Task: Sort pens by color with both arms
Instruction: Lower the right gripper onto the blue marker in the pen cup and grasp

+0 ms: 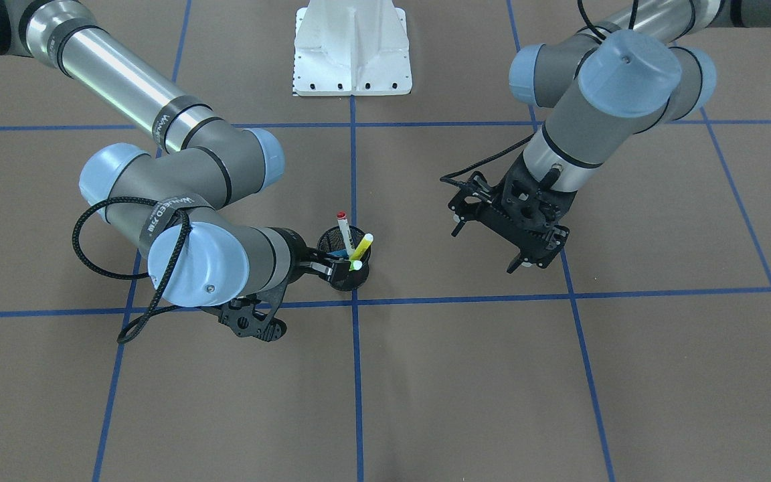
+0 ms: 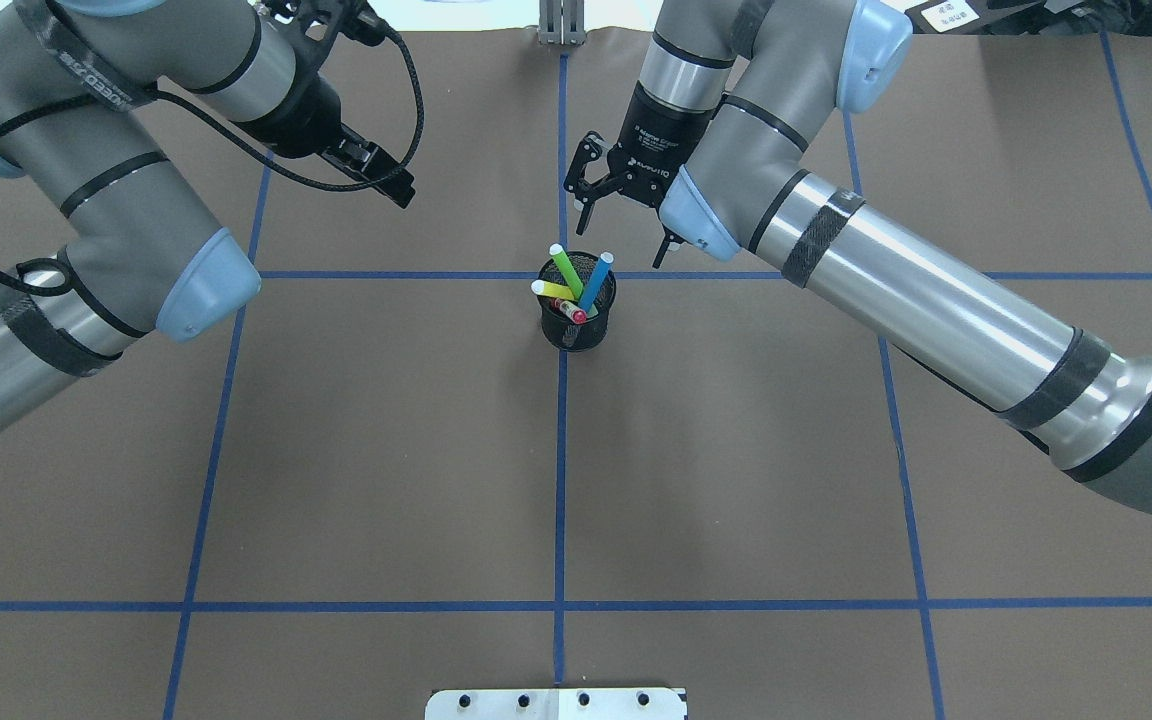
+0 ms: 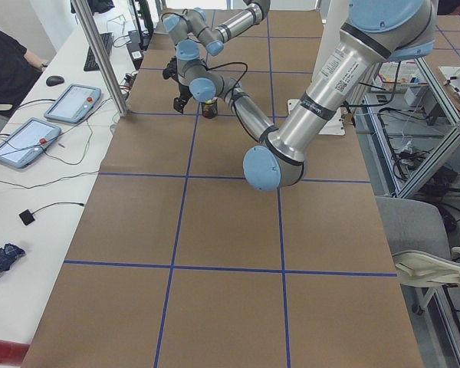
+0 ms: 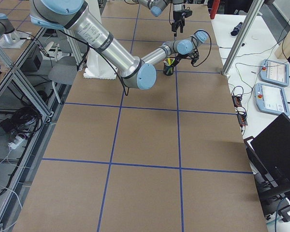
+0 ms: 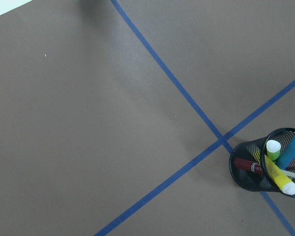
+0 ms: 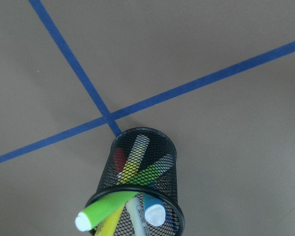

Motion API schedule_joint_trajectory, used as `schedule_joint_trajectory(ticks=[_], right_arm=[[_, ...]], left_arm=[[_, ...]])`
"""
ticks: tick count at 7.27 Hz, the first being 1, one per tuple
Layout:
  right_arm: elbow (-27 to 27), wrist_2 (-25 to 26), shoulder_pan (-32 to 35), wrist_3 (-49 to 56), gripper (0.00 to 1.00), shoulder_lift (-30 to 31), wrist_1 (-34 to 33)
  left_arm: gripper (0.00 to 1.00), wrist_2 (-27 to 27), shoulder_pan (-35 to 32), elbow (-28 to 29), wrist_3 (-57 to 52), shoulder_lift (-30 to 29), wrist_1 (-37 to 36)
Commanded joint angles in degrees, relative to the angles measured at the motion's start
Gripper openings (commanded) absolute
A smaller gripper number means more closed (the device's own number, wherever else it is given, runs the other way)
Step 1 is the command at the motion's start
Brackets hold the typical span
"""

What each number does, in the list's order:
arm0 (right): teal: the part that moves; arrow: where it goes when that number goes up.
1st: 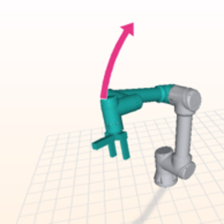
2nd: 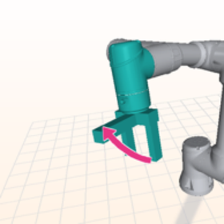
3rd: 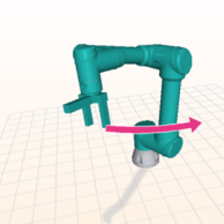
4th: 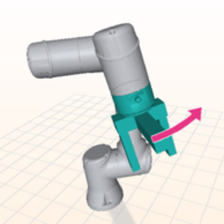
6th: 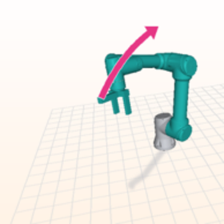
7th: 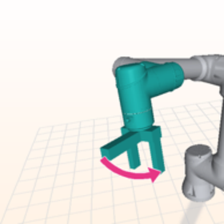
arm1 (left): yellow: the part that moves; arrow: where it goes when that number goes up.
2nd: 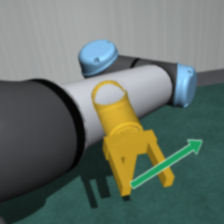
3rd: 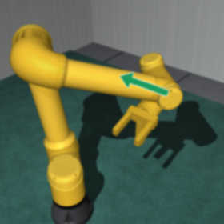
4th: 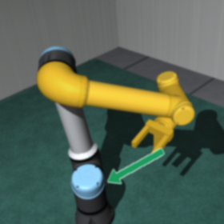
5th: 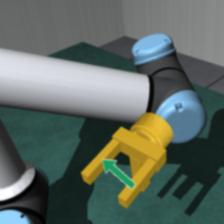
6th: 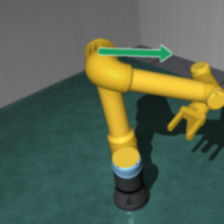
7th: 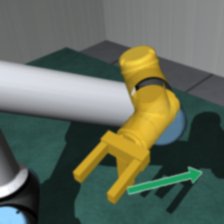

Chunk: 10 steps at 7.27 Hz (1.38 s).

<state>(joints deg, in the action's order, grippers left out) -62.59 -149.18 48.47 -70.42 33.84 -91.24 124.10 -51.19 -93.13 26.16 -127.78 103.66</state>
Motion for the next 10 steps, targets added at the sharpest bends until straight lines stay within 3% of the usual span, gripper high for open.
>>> schedule_joint_trajectory(ticks=[1,3,7,8,10], right_arm=[[2.29,1.52,-0.30,-0.07,0.79,-0.09,2.54],[3.00,1.52,-0.30,-0.50,0.71,-0.35,3.52],[3.00,1.61,-1.71,-0.42,0.70,-0.35,5.28],[3.00,1.61,-1.97,-0.51,0.66,-0.44,5.28],[2.92,1.61,-1.89,-0.59,0.37,-0.44,5.63]], left_arm=[[0.99,0.00,0.04,-0.04,0.03,-0.01,0.05],[0.99,0.00,0.04,0.05,0.03,0.08,0.05],[0.99,0.00,-0.05,0.05,-0.06,0.43,0.75],[0.99,0.00,-0.13,0.05,-0.06,0.51,0.76],[0.99,0.00,-0.13,0.05,-0.06,0.51,0.76]])
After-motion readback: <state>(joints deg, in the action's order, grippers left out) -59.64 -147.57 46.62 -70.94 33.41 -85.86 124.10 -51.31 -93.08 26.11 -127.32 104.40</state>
